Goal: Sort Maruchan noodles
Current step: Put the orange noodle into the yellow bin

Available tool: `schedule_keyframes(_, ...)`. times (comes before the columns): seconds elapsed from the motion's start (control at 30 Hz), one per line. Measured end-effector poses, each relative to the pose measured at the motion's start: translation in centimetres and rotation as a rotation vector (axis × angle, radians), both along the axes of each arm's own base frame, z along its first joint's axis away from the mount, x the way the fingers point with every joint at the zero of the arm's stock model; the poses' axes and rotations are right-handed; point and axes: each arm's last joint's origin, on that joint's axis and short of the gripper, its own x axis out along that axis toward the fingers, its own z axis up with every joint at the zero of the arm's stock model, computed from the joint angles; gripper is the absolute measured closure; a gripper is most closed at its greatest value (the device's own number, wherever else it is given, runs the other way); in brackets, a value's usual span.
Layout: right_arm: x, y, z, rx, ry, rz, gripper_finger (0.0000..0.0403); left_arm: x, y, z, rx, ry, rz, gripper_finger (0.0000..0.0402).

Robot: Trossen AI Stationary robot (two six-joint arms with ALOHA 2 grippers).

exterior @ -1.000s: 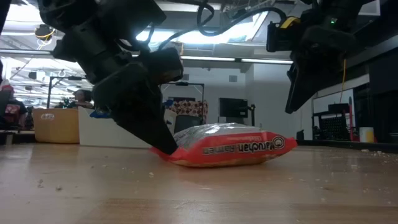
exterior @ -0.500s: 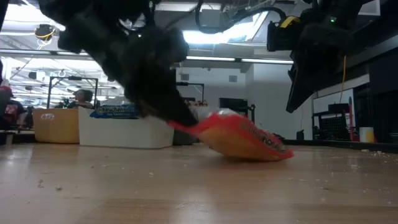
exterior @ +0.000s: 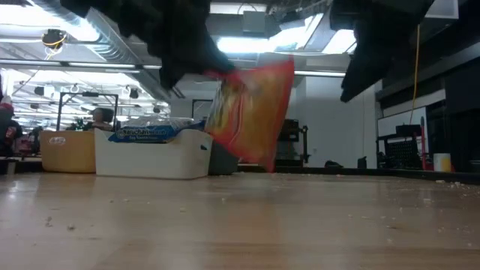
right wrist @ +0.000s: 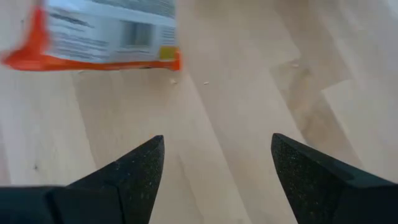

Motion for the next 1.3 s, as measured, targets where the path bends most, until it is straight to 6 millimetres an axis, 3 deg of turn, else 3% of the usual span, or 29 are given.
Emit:
schedule_keyframes(0.33,-1.1,-0.5,1.4,-0.034,-0.049,-0.028,0.0121,-2.2,0.8,5.4,0.032,-0.185,0.024,0.0397)
schedule_keyframes(0.67,-1.1,-0.5,1.3,-0.05,-0.039,-0.032,0.0121,-8.1,4.0,9.9,0.232,-0.169,0.292,0.0397)
schedule_keyframes(1.0,-1.1,-0.5,1.4,-0.061,-0.046,-0.031,0.0121,-15.3,8.4,10.4,0.317,0.01,0.622,0.0397)
schedule_keyframes(1.3,-1.0,-0.6,1.5,-0.078,-0.063,-0.045,0.0121,-18.2,10.8,10.0,0.335,0.151,0.747,0.0397)
